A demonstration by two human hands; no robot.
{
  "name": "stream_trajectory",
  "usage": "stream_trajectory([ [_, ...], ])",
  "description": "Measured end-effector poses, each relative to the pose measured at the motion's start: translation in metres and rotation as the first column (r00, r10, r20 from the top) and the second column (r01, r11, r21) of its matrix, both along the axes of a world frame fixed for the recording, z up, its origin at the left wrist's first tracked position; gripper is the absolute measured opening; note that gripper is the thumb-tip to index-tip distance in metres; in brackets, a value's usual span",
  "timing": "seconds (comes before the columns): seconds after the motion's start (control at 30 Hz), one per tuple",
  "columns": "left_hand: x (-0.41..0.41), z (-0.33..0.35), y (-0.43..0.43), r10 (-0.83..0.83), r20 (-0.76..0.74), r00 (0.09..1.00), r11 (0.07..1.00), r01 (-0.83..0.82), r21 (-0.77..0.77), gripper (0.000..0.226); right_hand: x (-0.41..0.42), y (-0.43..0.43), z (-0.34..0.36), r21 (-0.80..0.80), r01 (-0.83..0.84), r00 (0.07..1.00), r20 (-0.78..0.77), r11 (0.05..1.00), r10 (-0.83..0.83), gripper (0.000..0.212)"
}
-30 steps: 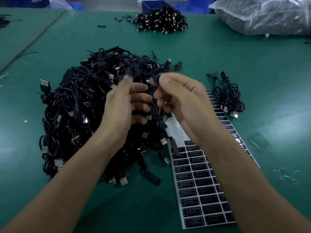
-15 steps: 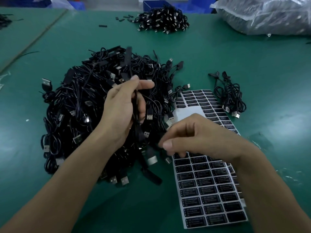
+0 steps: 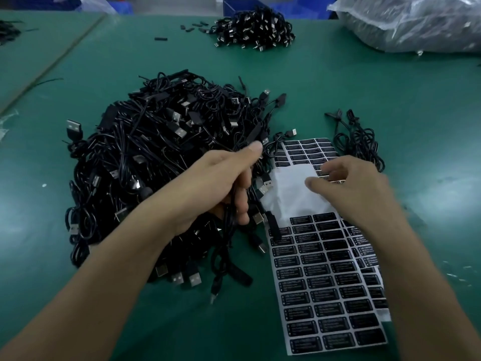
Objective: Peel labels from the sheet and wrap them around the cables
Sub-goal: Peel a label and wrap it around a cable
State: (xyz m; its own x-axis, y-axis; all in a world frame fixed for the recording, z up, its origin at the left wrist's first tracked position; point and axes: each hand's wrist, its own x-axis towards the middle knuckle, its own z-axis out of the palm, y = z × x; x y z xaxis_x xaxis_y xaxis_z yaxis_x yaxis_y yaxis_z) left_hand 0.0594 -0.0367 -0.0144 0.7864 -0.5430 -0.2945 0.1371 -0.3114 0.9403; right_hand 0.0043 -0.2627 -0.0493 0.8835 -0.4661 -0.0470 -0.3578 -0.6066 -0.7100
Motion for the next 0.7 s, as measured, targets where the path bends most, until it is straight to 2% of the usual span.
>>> stream_trajectory([
  [0.1, 0.001, -0.004, -0.003, 0.053, 0.028, 0.998, 0.998, -0.052, -0.025, 0.067, -0.002, 0.003, 0.003, -0.016, -0.027, 0.997, -0.066, 1.000, 0.026, 0.056],
  [0.23, 0.000, -0.007, -0.004, 0.062, 0.092, 0.994, 0.994, -0.053, -0.093, 0.049, -0.001, 0.002, 0.003, 0.136, -0.015, 0.995, -0.093, 0.991, 0.028, 0.083],
  [0.33, 0.000, -0.009, -0.006, 0.056, 0.109, 0.992, 0.989, -0.040, -0.143, 0.032, -0.002, -0.002, 0.003, 0.299, -0.030, 0.993, -0.098, 0.954, 0.062, 0.083],
  [0.5, -0.002, -0.012, -0.013, 0.114, 0.059, 0.992, 0.981, -0.103, -0.165, 0.030, -0.006, -0.004, 0.004, 0.330, -0.203, 0.963, -0.105, 0.922, 0.249, 0.090],
  [0.63, -0.003, -0.015, -0.016, 0.201, -0.012, 0.979, 0.955, -0.199, -0.218, 0.033, -0.009, -0.014, 0.005, 0.420, -0.192, 0.977, -0.007, 0.887, 0.215, 0.090],
  [0.7, -0.003, -0.016, -0.016, 0.226, 0.016, 0.974, 0.953, -0.217, -0.212, 0.036, -0.012, -0.019, 0.005, 0.537, -0.207, 0.977, 0.068, 0.818, 0.202, 0.083],
])
